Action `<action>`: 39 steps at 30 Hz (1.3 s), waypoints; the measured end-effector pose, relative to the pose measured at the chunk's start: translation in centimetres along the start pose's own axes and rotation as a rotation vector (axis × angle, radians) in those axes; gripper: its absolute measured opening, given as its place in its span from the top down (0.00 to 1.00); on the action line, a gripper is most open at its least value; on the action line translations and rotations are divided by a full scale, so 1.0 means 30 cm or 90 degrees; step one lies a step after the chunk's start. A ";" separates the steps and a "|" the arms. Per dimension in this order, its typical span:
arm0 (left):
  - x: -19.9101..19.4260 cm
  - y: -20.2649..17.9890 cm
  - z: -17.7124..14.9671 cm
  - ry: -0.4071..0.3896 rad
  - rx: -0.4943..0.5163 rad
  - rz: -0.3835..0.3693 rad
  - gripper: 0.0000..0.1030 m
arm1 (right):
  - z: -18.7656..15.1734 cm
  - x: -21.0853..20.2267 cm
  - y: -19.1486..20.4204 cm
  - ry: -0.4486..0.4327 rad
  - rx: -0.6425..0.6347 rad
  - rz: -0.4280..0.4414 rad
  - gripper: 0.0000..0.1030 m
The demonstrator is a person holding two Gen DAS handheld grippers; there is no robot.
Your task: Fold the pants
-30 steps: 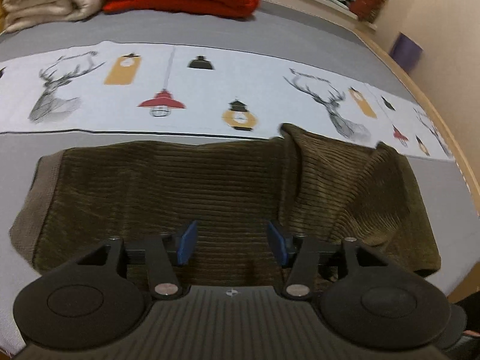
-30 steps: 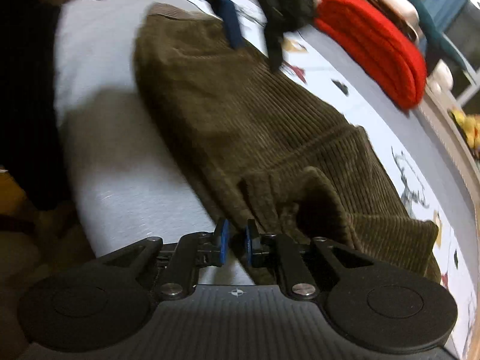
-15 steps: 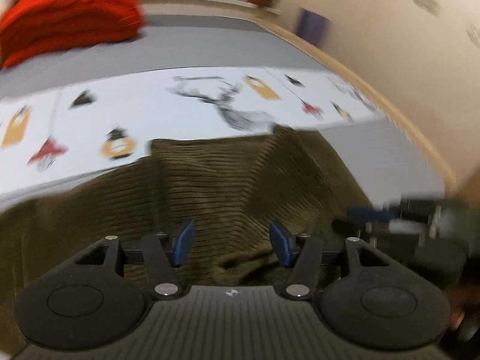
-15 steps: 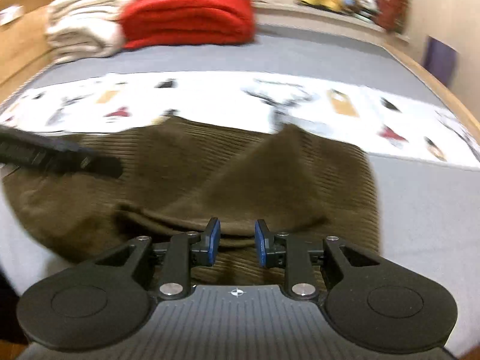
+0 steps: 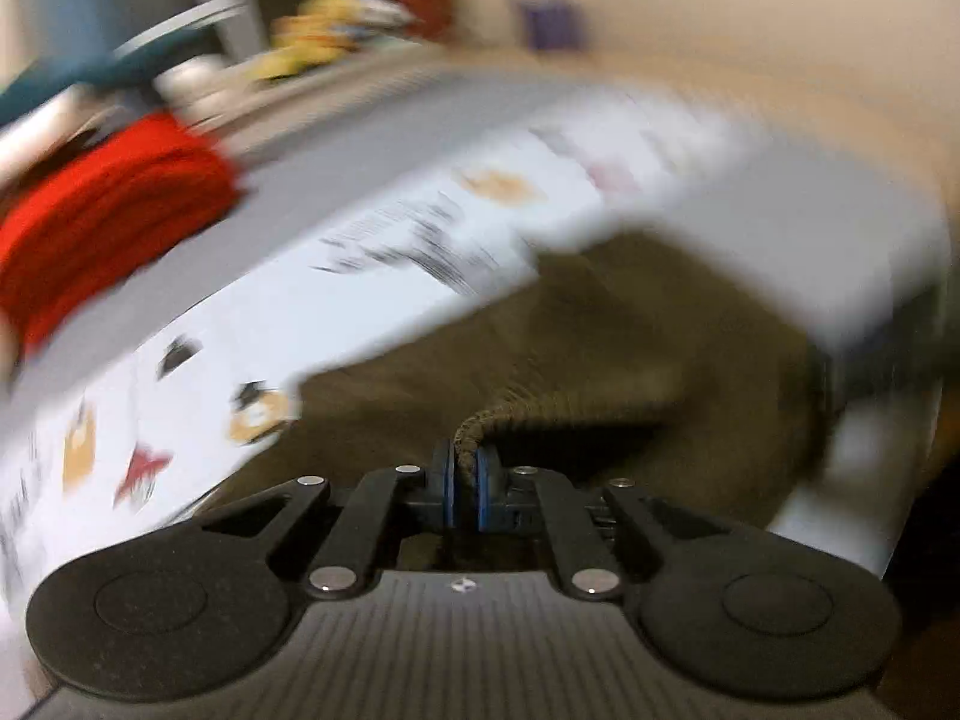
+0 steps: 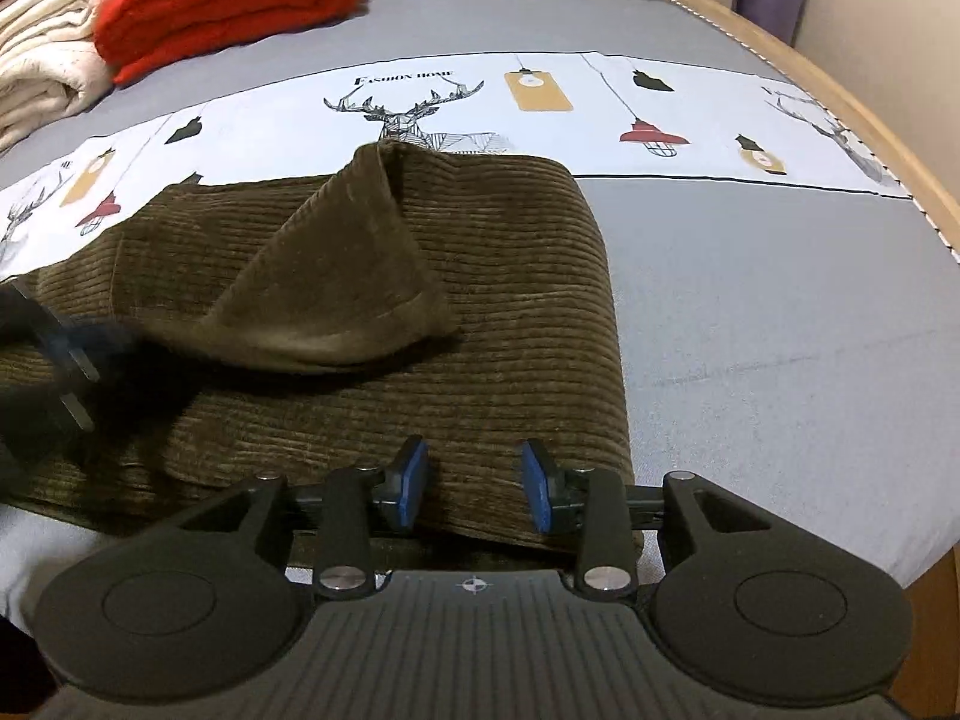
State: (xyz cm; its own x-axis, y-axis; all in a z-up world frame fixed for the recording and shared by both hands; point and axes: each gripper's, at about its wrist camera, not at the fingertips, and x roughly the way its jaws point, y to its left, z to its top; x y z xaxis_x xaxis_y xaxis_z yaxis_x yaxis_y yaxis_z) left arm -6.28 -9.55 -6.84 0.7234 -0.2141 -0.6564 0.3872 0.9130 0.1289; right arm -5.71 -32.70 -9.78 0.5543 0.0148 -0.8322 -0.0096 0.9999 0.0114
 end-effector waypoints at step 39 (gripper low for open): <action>0.133 0.497 -0.063 -0.028 -0.611 -0.050 0.48 | -0.001 0.027 0.013 0.027 -0.014 -0.004 0.56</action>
State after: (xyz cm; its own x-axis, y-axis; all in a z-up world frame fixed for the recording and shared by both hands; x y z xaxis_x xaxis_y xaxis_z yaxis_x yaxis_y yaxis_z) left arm 1.31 3.87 -8.94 0.7434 -0.2816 -0.6066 -0.1832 0.7866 -0.5896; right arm -5.30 -32.29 -10.46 0.5189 0.0072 -0.8548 -0.0245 0.9997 -0.0064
